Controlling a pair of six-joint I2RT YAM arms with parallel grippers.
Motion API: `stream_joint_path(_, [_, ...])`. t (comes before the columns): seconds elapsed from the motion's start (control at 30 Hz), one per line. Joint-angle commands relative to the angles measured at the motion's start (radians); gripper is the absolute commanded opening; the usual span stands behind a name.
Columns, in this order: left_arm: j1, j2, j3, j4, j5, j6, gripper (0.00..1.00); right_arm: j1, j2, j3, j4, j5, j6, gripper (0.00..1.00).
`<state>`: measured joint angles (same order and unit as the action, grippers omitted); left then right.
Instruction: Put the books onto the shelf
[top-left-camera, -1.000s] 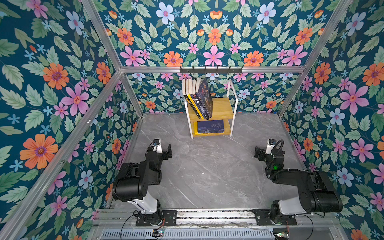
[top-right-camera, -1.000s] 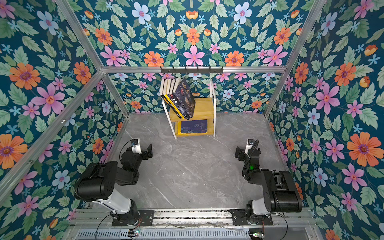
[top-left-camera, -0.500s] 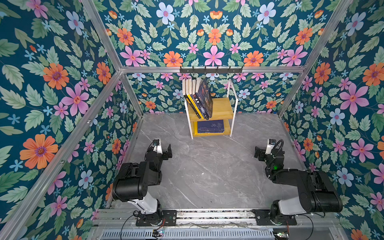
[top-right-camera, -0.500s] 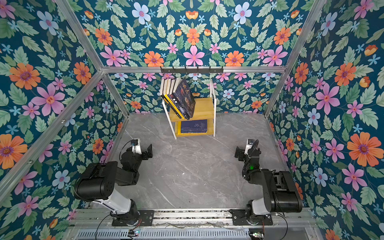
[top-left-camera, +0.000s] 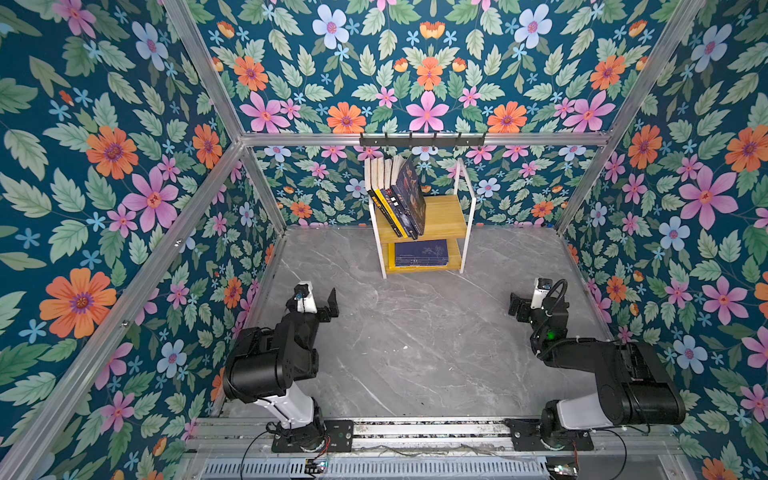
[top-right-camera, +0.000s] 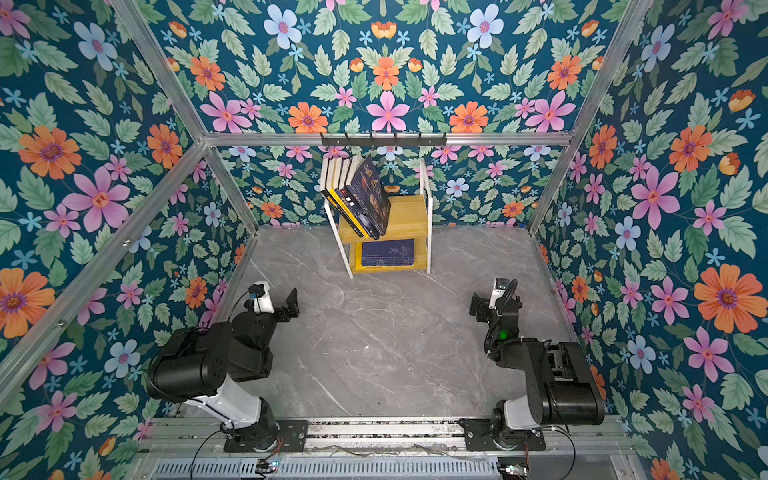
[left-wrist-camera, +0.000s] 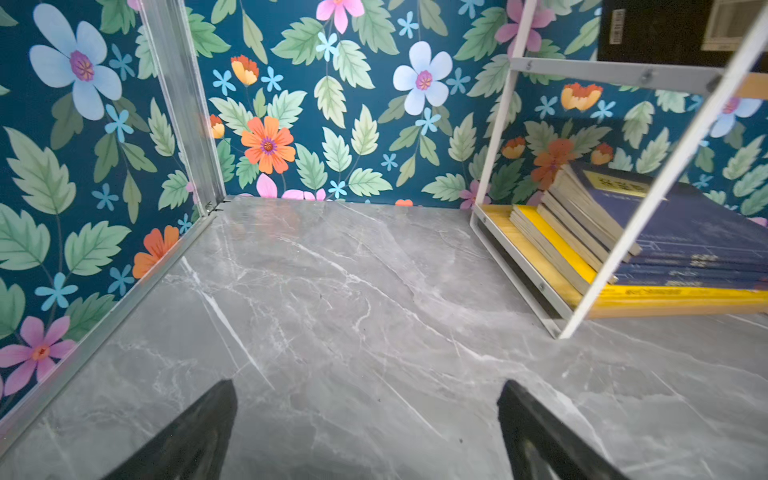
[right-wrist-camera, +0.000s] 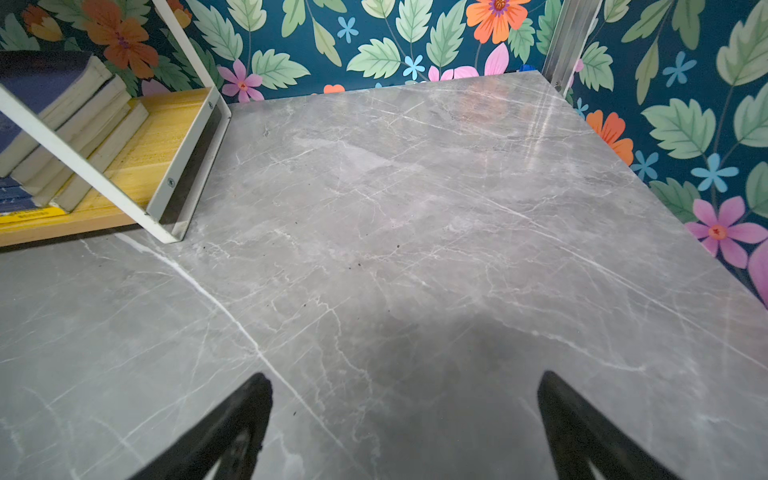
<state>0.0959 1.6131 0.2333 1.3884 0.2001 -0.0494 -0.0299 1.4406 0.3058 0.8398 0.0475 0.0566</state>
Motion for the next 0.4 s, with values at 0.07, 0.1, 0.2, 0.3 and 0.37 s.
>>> stream_joint_path(0.07, [-0.039, -0.007, 0.041, -0.139, -0.097, 0.025, 1.00, -0.001, -0.003, 0.003, 0.039, -0.003, 0.009, 0.99])
stream_joint_path(0.1, [-0.041, -0.008, 0.041, -0.139, -0.099, 0.027, 1.00, -0.001, -0.002, 0.003, 0.039, -0.003, 0.010, 0.99])
stream_joint_path(0.2, [-0.042, -0.010, 0.043, -0.143, -0.099, 0.029, 1.00, -0.001, -0.003, 0.004, 0.038, -0.006, 0.011, 0.99])
stream_joint_path(0.3, [-0.041, -0.012, 0.036, -0.134, -0.087, 0.028, 1.00, 0.000, -0.003, 0.004, 0.038, -0.006, 0.011, 0.99])
stream_joint_path(0.37, [-0.039, -0.017, 0.013, -0.096, -0.070, 0.026, 1.00, -0.001, -0.004, 0.006, 0.038, -0.005, 0.011, 0.99])
